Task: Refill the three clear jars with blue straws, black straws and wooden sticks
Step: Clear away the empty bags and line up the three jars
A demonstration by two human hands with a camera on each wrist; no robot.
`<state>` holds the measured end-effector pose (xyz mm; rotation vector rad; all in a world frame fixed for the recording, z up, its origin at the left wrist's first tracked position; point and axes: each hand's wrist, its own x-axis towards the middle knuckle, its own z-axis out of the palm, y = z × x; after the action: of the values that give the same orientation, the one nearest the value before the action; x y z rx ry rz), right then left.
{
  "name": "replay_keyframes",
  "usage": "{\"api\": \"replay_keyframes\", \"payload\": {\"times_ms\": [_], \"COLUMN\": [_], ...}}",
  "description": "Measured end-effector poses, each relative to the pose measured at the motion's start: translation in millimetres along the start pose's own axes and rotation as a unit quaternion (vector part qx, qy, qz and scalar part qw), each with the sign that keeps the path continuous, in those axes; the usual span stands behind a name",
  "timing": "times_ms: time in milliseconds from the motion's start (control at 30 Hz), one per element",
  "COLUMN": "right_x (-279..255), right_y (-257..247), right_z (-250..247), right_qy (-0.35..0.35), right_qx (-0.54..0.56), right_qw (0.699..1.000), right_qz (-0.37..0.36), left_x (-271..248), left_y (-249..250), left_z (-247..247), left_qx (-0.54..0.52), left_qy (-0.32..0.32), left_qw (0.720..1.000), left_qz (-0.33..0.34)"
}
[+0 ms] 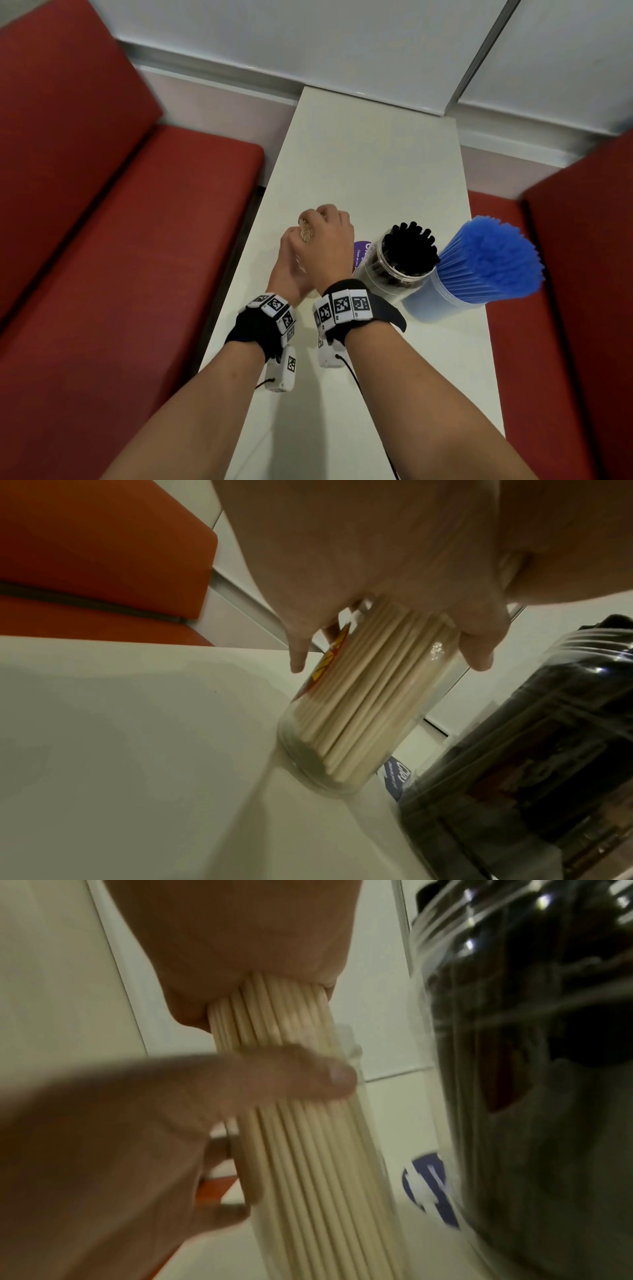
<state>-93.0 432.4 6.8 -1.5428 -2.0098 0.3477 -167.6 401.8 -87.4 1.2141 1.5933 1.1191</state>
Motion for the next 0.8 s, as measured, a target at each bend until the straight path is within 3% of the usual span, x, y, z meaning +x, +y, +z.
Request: {"api": "replay_keyframes", "payload": {"times_ms": [133, 233, 333, 433, 500, 633, 733, 800], "right_x": [8.8, -5.0, -23.4, -24.1, -16.2, -5.0, -10.7, -19.4], "right_y": [-1.9, 2.1, 5.8, 7.6, 8.1, 7.8, 7.2, 9.0], "right_z": [-19.8, -26.1, -13.9, -0.6, 2.2, -5.1, -13.3, -14.3], "right_qy": [0.047, 0.012, -0.041, -0.021, -0.020, 0.016, 0.082, 0.070], "right_qx": [0.063, 0.044, 0.053, 0.091, 0.125, 0.193, 0.148, 0.118], "right_qw": [0.997, 0.999, 0.996, 0.993, 0.988, 0.981, 0.985, 0.990], "right_qz": [-0.006, 0.009, 0.052, 0.077, 0.082, 0.019, -0.038, -0.037], "left_x": [-0.8, -0.4, -1.5, -10.5, -15.8, -12.9, -4.6, -1.3], "left_y": [16.5, 23.8, 21.4, 14.5, 19.7, 24.2, 24.2, 23.7], "left_z": [-1.6, -1.3, 0.9, -1.3, -2.5, -3.2, -3.7, -1.7], "left_qx": [-0.037, -0.094, -0.085, -0.044, -0.076, -0.082, -0.073, -0.087], "left_qy": [-0.013, -0.042, -0.026, 0.018, 0.000, 0.002, -0.009, -0.015], "left_qw": [0.999, 0.994, 0.995, 0.998, 0.997, 0.997, 0.997, 0.994], "left_qz": [-0.027, -0.045, -0.049, -0.034, -0.032, -0.010, -0.033, -0.059]}}
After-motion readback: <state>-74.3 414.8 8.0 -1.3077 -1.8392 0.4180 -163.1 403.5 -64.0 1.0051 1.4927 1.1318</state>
